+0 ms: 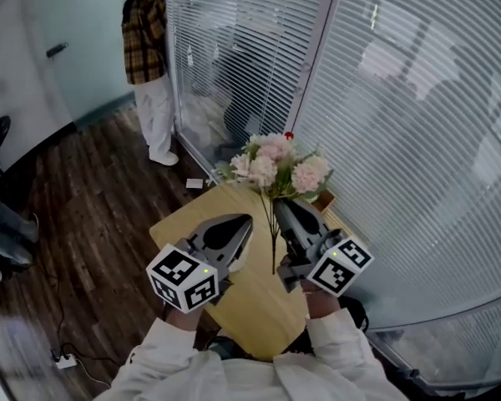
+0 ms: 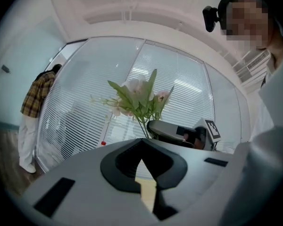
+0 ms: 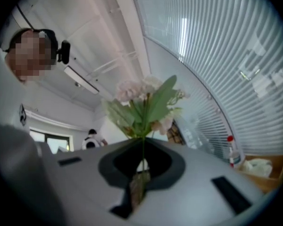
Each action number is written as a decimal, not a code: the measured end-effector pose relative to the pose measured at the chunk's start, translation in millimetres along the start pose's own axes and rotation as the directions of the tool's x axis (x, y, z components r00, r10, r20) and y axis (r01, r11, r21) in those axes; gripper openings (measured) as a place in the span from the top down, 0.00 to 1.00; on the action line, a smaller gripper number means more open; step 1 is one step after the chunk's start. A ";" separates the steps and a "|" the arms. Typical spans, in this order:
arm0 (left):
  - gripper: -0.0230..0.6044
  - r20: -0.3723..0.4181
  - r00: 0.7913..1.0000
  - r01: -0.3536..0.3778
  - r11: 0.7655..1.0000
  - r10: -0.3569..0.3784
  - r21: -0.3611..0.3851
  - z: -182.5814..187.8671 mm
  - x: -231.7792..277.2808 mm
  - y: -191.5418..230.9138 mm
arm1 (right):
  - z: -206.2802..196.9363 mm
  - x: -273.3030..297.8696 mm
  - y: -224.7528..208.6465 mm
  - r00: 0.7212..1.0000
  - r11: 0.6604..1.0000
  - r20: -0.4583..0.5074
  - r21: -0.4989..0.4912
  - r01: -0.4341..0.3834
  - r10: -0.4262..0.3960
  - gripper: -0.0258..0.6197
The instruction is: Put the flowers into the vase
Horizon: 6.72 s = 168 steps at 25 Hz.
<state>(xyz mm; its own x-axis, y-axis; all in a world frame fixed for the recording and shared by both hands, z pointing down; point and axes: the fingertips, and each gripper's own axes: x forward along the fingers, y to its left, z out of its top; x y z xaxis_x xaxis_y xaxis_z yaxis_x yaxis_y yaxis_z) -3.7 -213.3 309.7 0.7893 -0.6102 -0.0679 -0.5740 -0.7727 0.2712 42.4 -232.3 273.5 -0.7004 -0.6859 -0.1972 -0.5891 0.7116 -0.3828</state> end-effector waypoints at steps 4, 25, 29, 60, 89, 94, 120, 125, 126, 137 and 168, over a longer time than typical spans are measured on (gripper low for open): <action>0.95 0.021 0.999 -0.030 1.000 0.030 0.007 12.6 -8.4 11.4 | 9.0 23.1 6.7 0.999 0.999 0.009 -0.010 -0.038 0.038 0.94; 0.95 -0.011 0.988 -0.152 0.988 0.152 0.007 -18.2 -46.2 43.1 | 8.4 59.7 9.1 0.968 0.990 0.206 -0.045 -0.134 0.140 0.94; 0.95 -0.024 0.985 -0.170 0.985 0.170 -0.011 -15.8 -48.9 45.3 | 0.7 62.1 9.2 0.973 0.991 0.189 -0.036 -0.129 0.134 0.94; 0.95 -0.076 0.989 -0.134 0.989 0.129 -0.059 -39.0 -35.1 41.9 | -66.1 26.2 5.3 0.988 0.987 -0.149 -0.153 -0.052 0.029 0.94; 0.95 -0.117 0.987 -0.119 0.988 0.107 -0.102 -58.0 -28.6 32.6 | -117.3 -3.2 15.9 0.910 0.974 -0.414 -0.211 -0.079 -0.015 0.93; 0.95 -0.125 0.987 -0.117 0.988 0.104 -0.103 -61.8 -30.2 29.8 | -123.7 -8.1 15.6 0.884 0.970 -0.466 -0.222 -0.094 -0.021 0.93; 0.95 -0.145 0.983 -0.131 0.982 0.112 -0.134 -71.4 -42.2 34.2 | -147.8 -24.9 -3.1 0.759 0.950 -0.625 -0.311 -0.027 -0.183 0.73; 0.95 -0.155 0.981 -0.142 0.980 0.119 -0.142 -76.4 -47.7 34.5 | -147.5 -31.6 -3.2 0.762 0.955 -0.619 -0.295 0.000 -0.191 0.73; 0.95 -0.155 0.981 -0.141 0.980 0.119 -0.143 -76.6 -48.3 33.8 | -146.2 -32.3 -3.0 0.763 0.955 -0.616 -0.297 0.003 -0.194 0.73; 0.95 -0.179 0.980 -0.111 0.984 0.085 -0.142 -83.2 -50.9 19.3 | -143.7 -51.8 -7.8 0.757 0.964 -0.618 -0.260 0.055 -0.210 0.72; 0.95 -0.272 0.962 0.006 0.994 -0.035 -0.107 -116.7 -41.1 -38.9 | -134.6 -85.4 39.8 0.826 0.971 -0.560 -0.224 -0.080 -0.061 0.94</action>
<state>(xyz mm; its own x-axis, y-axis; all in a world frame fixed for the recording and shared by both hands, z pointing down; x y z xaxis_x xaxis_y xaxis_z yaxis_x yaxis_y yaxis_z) 11.6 -137.7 414.0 0.8385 -0.5121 0.1863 -0.5426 -0.7530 0.3724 24.5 -125.0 396.6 -0.7684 -0.5253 0.3655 -0.6066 0.7799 -0.1544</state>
